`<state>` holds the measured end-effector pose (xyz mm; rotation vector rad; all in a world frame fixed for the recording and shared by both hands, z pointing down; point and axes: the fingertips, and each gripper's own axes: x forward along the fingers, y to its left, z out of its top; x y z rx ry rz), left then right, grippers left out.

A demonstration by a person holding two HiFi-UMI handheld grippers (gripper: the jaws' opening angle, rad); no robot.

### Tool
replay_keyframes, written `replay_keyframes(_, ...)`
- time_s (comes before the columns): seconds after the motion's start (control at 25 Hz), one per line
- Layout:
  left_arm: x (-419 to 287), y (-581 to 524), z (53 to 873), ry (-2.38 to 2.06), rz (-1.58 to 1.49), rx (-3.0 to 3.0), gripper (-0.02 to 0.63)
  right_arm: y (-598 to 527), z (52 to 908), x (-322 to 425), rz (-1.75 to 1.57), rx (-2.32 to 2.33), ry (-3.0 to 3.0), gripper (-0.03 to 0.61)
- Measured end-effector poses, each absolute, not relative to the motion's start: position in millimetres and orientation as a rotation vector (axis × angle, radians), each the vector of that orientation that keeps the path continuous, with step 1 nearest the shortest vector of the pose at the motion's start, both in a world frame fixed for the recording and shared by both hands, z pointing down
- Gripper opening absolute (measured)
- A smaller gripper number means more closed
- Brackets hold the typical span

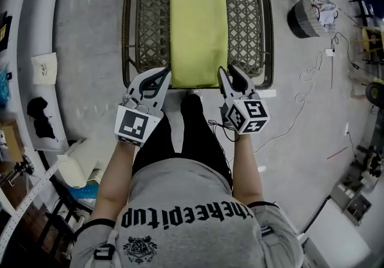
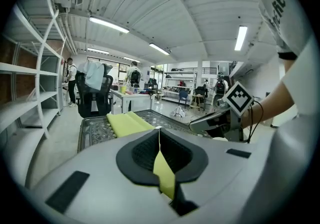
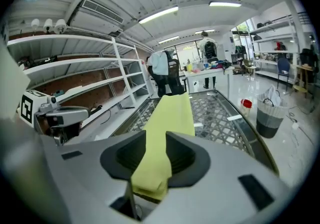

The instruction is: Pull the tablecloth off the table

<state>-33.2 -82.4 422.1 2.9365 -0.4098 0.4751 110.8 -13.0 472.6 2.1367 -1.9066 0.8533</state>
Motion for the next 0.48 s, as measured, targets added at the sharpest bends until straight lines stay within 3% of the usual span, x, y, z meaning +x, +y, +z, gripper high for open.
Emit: replay_keyframes(0.48, -9.3, -83.8, 476.6, -0.669, 0.525, 2.721, 0.017, -24.2, 498.8, 127.3, 0.907, 1.786, -2.077, 0.158)
